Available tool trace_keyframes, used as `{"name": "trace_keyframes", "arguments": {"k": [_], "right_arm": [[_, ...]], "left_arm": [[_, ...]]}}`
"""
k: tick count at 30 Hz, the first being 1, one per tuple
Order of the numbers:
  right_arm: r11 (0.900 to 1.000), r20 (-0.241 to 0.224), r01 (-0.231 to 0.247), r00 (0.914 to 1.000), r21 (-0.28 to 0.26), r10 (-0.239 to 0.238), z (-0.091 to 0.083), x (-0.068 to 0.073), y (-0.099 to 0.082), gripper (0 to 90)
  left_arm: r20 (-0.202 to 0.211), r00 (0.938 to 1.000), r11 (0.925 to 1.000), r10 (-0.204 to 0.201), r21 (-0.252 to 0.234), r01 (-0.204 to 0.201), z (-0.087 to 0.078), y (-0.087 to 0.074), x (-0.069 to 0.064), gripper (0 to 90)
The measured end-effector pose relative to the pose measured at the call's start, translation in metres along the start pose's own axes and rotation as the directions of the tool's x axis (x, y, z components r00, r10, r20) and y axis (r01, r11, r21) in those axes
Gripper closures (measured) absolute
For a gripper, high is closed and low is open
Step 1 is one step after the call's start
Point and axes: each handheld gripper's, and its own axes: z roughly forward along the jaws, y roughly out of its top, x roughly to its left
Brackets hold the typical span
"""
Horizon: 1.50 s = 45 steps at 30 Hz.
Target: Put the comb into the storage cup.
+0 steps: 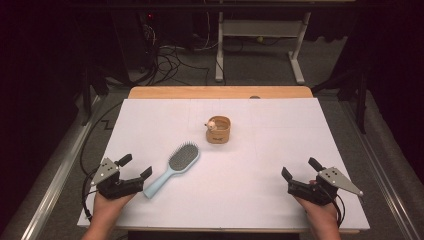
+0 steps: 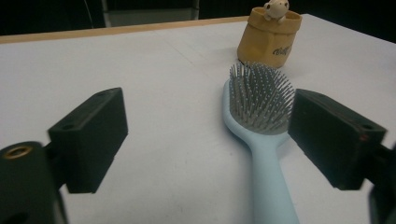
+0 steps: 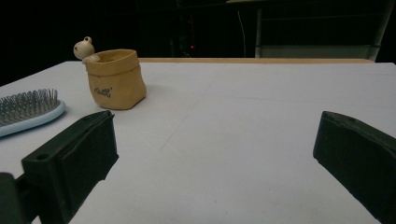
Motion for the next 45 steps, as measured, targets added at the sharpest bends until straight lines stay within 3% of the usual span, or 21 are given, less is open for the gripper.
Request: {"name": "trace_keyframes", "arguments": {"k": [1, 3, 7, 13, 23, 28, 31, 32, 33, 39, 45], "right_arm": [[1.0000, -0.001, -0.001, 1.0000, 0.001, 0.001, 0.000, 0.000, 0.000, 0.4], [1.0000, -0.002, -0.003, 1.0000, 0.001, 0.003, 0.000, 0.000, 0.000, 0.3], [1.0000, -0.002, -0.004, 1.0000, 0.000, 0.004, 0.000, 0.000, 0.000, 0.3], [1.0000, -0.002, -0.007, 1.0000, 0.000, 0.007, 0.000, 0.000, 0.000, 0.3], [1.0000, -0.004, -0.002, 1.0000, 0.001, 0.002, 0.000, 0.000, 0.000, 0.3], [1.0000, -0.005, 0.000, 1.0000, 0.001, 0.000, 0.000, 0.000, 0.000, 0.3], [1.0000, -0.005, 0.000, 1.0000, 0.000, 0.000, 0.000, 0.000, 0.000, 0.3], [1.0000, -0.005, 0.002, 1.0000, 0.000, -0.002, 0.000, 0.000, 0.000, 0.3], [1.0000, -0.005, 0.002, 1.0000, 0.000, -0.002, 0.000, 0.000, 0.000, 0.3], [1.0000, -0.003, 0.004, 1.0000, -0.002, -0.004, 0.000, -0.001, 0.001, 0.3], [1.0000, -0.002, 0.005, 1.0000, -0.001, -0.005, 0.000, -0.001, 0.001, 0.3]], "left_arm": [[0.000, 1.0000, 1.0000, 0.003, 0.001, -0.003, 0.001, 0.000, 0.000, 1.4], [-0.002, 0.9999, 0.9999, 0.014, 0.002, -0.014, 0.002, 0.001, -0.001, 0.0], [0.000, 0.9994, 0.9992, 0.035, -0.020, -0.035, 0.001, 0.002, -0.003, 0.0], [0.007, 0.9992, 0.9992, 0.038, -0.015, -0.038, 0.002, 0.002, -0.004, 0.0], [0.019, 0.9984, 0.9944, 0.054, 0.090, -0.056, 0.010, 0.003, -0.011, 0.0], [0.030, 0.9966, 0.9819, 0.077, 0.171, -0.081, 0.015, 0.003, -0.016, 0.0], [0.031, 0.9967, 0.9779, 0.075, 0.194, -0.079, 0.016, 0.003, -0.017, 0.0], [0.030, 0.9969, 0.9735, 0.073, 0.215, -0.078, 0.017, 0.003, -0.018, 0.0], [0.030, 0.9969, 0.9735, 0.073, 0.215, -0.078, 0.017, 0.003, -0.018, 0.0], [0.033, 0.9957, 0.9541, 0.087, 0.285, -0.093, 0.022, 0.000, -0.022, 0.0], [0.045, 0.9951, 0.9411, 0.088, 0.324, -0.098, 0.025, 0.000, -0.024, 0.0]]}}
